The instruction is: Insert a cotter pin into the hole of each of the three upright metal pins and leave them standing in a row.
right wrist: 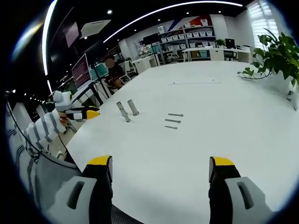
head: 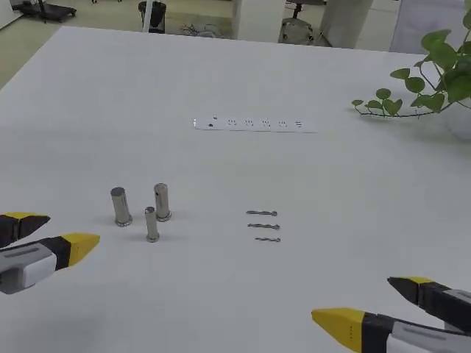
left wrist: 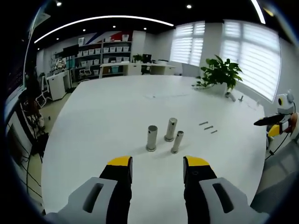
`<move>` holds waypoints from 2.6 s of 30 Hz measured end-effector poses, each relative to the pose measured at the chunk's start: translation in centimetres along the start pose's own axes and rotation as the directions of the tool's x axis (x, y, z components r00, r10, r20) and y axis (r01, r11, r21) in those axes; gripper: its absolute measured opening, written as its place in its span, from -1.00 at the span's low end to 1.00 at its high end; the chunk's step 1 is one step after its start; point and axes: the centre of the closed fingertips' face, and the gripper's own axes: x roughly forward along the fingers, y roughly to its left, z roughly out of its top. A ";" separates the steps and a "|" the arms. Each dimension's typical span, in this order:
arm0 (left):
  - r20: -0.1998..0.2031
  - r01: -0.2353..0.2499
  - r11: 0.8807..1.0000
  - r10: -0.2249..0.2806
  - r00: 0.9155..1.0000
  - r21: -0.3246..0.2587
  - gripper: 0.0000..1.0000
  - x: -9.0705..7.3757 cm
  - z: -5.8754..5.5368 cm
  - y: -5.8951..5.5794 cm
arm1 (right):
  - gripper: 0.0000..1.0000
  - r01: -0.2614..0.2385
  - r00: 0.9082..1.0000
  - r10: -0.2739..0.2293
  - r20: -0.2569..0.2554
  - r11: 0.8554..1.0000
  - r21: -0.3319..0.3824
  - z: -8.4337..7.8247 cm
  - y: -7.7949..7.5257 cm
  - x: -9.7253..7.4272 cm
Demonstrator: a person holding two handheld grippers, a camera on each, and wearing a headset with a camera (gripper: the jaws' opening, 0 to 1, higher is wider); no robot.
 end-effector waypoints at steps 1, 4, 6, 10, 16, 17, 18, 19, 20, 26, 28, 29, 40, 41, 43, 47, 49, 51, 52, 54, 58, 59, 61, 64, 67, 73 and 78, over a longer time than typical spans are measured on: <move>-0.014 0.012 1.000 -0.012 1.000 0.017 -0.23 0.3 -0.2 -0.1 | 0.67 0.000 1.000 0.000 -0.001 1.000 0.000 0.0 0.0 0.0; -0.031 0.021 0.999 -0.019 0.999 0.042 -0.27 1.0 -0.3 -0.1 | 0.66 0.002 1.000 -0.002 -0.004 1.000 -0.001 0.0 0.1 0.0; -0.028 0.024 0.999 -0.023 0.999 0.043 -0.36 1.5 -0.1 0.1 | 0.66 0.002 1.000 -0.002 -0.006 1.000 0.000 0.0 0.1 0.0; -0.015 0.020 0.999 -0.019 1.000 0.037 -0.49 2.4 0.6 0.4 | 0.66 -0.001 1.000 0.001 -0.015 1.000 -0.003 -0.2 0.3 0.0; -0.037 0.033 0.996 -0.030 0.999 0.077 -0.51 4.0 0.7 0.5 | 0.66 0.000 1.000 0.000 -0.016 1.000 0.000 -0.3 0.2 0.0; -0.039 0.035 0.996 -0.032 0.999 0.079 -0.51 4.2 0.7 0.5 | 0.66 0.001 1.000 -0.001 -0.015 1.000 -0.001 -0.3 0.2 0.0; -0.042 0.040 0.996 -0.037 0.998 0.083 -0.51 4.4 0.8 0.5 | 0.66 -0.001 1.000 0.001 -0.016 1.000 -0.003 -0.3 0.2 0.0; -0.043 0.042 0.996 -0.039 0.998 0.084 -0.51 4.6 0.8 0.5 | 0.66 -0.001 1.000 0.001 -0.017 1.000 -0.004 -0.3 0.2 0.1; -0.042 0.042 0.996 -0.039 0.998 0.085 -0.52 4.8 0.9 0.6 | 0.66 -0.002 1.000 0.002 -0.017 1.000 -0.006 -0.3 0.3 0.1; -0.038 0.051 0.995 -0.048 0.998 0.082 -0.56 5.8 1.4 1.0 | 0.66 -0.009 1.000 0.008 -0.020 1.000 -0.009 -0.2 0.5 0.3; -0.039 0.054 0.995 -0.051 0.998 0.086 -0.57 6.1 1.5 1.0 | 0.66 -0.010 1.000 0.009 -0.020 1.000 -0.008 -0.2 0.6 0.3; -0.039 0.056 0.995 -0.053 0.998 0.086 -0.56 6.4 1.6 1.0 | 0.66 -0.011 1.000 0.011 -0.021 1.000 -0.009 -0.2 0.6 0.4; -0.045 0.063 0.993 -0.058 0.997 0.097 -0.60 8.2 1.8 1.1 | 0.66 -0.007 1.000 0.006 -0.018 1.000 -0.019 0.0 0.7 0.4; -0.045 0.061 0.993 -0.057 0.997 0.097 -0.60 8.4 1.8 1.2 | 0.66 -0.005 1.000 0.005 -0.018 1.000 -0.019 0.0 0.7 0.4; -0.046 0.053 0.994 -0.049 0.998 0.097 -0.61 8.7 1.7 1.4 | 0.66 -0.003 1.000 0.003 -0.017 1.000 -0.017 -0.1 0.6 0.3; -0.052 0.050 0.993 -0.045 0.998 0.107 -0.61 9.0 1.4 1.6 | 0.65 0.000 1.000 0.000 -0.013 1.000 -0.014 0.0 0.6 0.3; -0.055 0.051 0.993 -0.045 0.997 0.104 -0.61 9.2 1.4 1.6 | 0.65 0.001 1.000 -0.001 -0.012 1.000 -0.009 0.0 0.5 0.3; -0.053 0.052 0.994 -0.048 0.997 0.091 -0.61 9.3 1.4 1.7 | 0.65 0.004 1.000 -0.004 -0.012 1.000 -0.005 -0.1 0.4 0.2; -0.049 0.056 0.995 -0.052 0.997 0.080 -0.62 9.4 1.4 1.6 | 0.65 0.005 1.000 -0.005 -0.012 1.000 -0.004 -0.1 0.4 0.2; -0.042 0.064 0.996 -0.062 0.997 0.058 -0.64 9.5 1.5 1.6 | 0.66 0.007 1.000 -0.007 -0.009 1.000 -0.001 -0.1 0.3 0.2; -0.044 0.070 0.996 -0.067 0.997 0.051 -0.65 9.7 1.4 1.5 | 0.78 0.018 1.000 -0.018 -0.021 1.000 0.007 -0.3 0.2 0.2; -0.043 0.071 0.996 -0.069 0.997 0.052 -0.66 9.7 1.4 1.4 | 0.78 0.016 0.999 -0.016 -0.028 1.000 0.007 -0.4 0.3 0.3; -0.041 0.073 0.996 -0.071 0.997 0.049 -0.67 9.8 1.4 1.4 | 0.78 0.010 0.999 -0.010 -0.031 1.000 0.010 -0.6 0.4 0.3; -0.042 0.075 0.996 -0.073 0.996 0.048 -0.68 10.0 1.4 1.3 | 0.79 0.003 0.999 -0.003 -0.032 1.000 0.017 -0.6 0.6 0.3; -0.046 0.080 0.996 -0.078 0.996 0.040 -0.71 10.0 1.3 1.3 | 0.80 0.001 0.999 0.000 -0.034 1.000 0.015 -0.7 0.7 0.3; -0.046 0.086 0.996 -0.085 0.995 0.024 -0.77 10.2 1.3 1.1 | 0.79 -0.005 0.999 0.005 -0.047 1.000 0.011 -1.0 0.9 0.3; -0.045 0.099 0.995 -0.099 0.994 0.009 -0.77 10.2 1.2 1.2 | 0.79 -0.006 0.999 0.007 -0.046 1.000 0.019 -1.1 0.9 0.3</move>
